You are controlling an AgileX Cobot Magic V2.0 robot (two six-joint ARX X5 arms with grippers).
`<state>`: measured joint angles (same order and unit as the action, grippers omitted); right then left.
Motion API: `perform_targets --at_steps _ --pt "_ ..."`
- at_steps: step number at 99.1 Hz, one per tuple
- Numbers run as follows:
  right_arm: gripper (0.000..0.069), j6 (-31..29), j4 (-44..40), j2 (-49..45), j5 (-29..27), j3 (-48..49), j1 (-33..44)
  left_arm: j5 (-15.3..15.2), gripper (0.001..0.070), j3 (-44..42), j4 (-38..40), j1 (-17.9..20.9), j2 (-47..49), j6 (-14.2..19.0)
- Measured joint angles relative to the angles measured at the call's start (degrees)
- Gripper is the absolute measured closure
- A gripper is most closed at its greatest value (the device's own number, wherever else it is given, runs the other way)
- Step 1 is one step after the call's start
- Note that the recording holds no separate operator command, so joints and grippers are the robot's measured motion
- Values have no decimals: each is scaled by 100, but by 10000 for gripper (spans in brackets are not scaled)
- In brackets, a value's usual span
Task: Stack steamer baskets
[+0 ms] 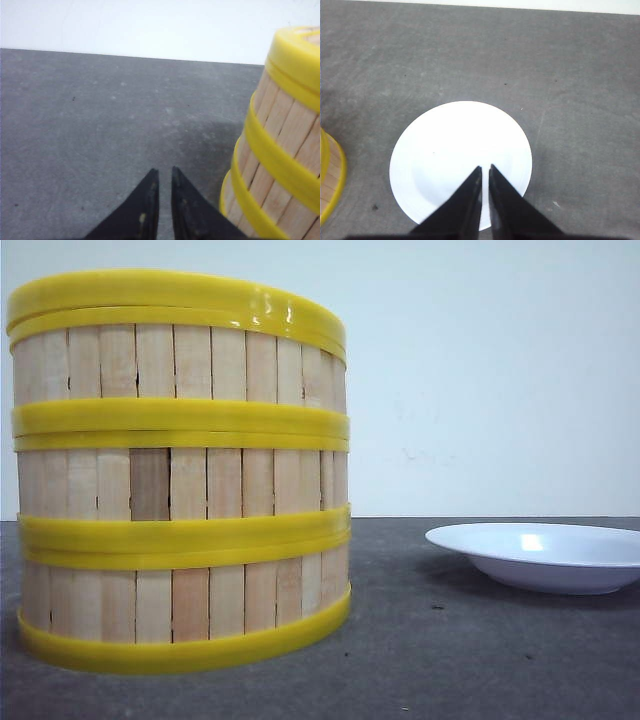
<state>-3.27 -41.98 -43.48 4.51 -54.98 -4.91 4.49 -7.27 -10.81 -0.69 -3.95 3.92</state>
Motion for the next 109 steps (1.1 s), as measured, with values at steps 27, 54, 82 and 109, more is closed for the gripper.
perform_targets --at_steps 27,54,82,109 --pt "675 0 22 4 0 0 0 -319 692 540 378 -236 369 0" --pt "675 0 262 0 0 0 0 -321 692 540 76 -234 374 -57" --pt "675 0 356 4 0 0 0 -326 692 540 35 -234 369 -133" --pt "675 0 570 4 0 0 0 -326 692 540 35 -234 369 -133"
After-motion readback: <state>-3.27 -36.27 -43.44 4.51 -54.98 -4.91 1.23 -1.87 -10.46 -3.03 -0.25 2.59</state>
